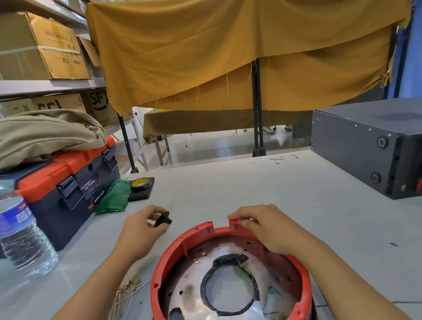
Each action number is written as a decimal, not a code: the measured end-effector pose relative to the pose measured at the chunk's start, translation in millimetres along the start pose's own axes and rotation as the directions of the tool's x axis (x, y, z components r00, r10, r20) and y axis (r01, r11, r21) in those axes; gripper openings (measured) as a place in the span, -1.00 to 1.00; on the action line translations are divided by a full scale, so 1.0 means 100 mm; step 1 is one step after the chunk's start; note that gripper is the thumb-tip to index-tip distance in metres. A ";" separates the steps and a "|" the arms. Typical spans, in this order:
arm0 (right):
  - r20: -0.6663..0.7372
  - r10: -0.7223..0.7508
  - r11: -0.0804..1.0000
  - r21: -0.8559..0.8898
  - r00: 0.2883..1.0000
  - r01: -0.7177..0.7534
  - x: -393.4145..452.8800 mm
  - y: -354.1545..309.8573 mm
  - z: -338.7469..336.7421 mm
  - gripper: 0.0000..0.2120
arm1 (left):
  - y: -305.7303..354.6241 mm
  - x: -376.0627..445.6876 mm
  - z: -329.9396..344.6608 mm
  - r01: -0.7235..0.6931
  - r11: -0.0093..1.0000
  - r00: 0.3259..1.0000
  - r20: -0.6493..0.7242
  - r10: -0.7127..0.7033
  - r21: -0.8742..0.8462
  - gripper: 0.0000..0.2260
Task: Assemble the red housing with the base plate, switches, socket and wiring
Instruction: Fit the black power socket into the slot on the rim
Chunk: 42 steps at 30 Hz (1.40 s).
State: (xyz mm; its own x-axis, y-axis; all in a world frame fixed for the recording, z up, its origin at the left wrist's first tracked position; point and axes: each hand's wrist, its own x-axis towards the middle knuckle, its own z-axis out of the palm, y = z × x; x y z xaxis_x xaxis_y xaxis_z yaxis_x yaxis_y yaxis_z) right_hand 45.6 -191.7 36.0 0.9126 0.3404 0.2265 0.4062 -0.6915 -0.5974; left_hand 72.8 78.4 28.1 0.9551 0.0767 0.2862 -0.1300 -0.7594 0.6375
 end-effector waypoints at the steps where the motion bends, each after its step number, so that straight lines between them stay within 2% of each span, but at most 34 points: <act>1: 0.002 0.004 1.000 -0.002 1.000 -0.004 0.00 0.00 0.00 -0.69 | 0.06 0.00 -0.02 -0.019 0.999 1.000 -0.009 0.019 -0.046 -0.81; 6: 0.018 0.013 1.000 -0.014 1.000 -0.013 0.01 -0.02 -0.01 -0.70 | 0.40 -0.05 -0.05 -0.100 0.973 0.994 0.022 0.107 -0.208 -0.82; 13: 0.117 0.027 0.999 -0.049 0.993 -0.022 0.07 -0.07 -0.10 -0.75 | 0.77 -0.07 0.05 -0.223 0.942 0.947 0.173 0.270 -0.249 -0.79; 17: 0.077 0.015 1.000 0.022 0.997 -0.016 0.17 -0.15 -0.20 -0.77 | 0.89 -0.07 0.10 -0.248 0.927 0.924 0.219 0.314 -0.282 -0.79; 20: 0.055 0.003 0.985 0.174 0.999 -0.013 0.25 -0.18 -0.26 -0.84 | 0.92 -0.05 0.09 -0.195 0.923 0.937 0.214 0.275 -0.332 -0.83; 24: 0.113 -0.026 0.946 0.325 0.993 -0.012 0.31 -0.17 -0.29 -0.82 | 0.90 -0.04 0.04 -0.158 0.917 0.930 0.257 0.263 -0.365 -0.80; 28: 0.122 -0.052 0.928 0.373 0.991 0.003 0.34 -0.16 -0.30 -0.79 | 0.89 -0.03 0.02 -0.080 0.895 0.913 0.327 0.242 -0.439 -0.77; 34: 0.162 -0.075 0.903 0.429 0.984 -0.001 0.30 -0.17 -0.33 -0.80 | 0.83 -0.02 -0.01 -0.043 0.906 0.899 0.380 0.219 -0.421 -0.88; 37: 0.173 -0.064 0.912 0.409 0.983 -0.013 0.29 -0.18 -0.34 -0.84 | 0.82 -0.03 0.01 -0.005 0.893 0.898 0.390 0.202 -0.451 -0.94; 42: 0.153 -0.027 0.944 0.330 0.988 -0.025 0.31 -0.16 -0.33 -0.88 | 0.79 -0.04 0.00 -0.001 0.904 0.896 0.400 0.190 -0.427 -0.88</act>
State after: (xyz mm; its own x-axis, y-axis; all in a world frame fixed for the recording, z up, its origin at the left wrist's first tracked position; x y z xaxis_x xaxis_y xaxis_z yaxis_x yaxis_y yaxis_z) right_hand 68.8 -190.6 77.8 0.8834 0.4525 0.1221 0.3446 -0.4506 -0.8235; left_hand 59.1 18.8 77.4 0.9381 -0.3342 0.0912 -0.2320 -0.4105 0.8819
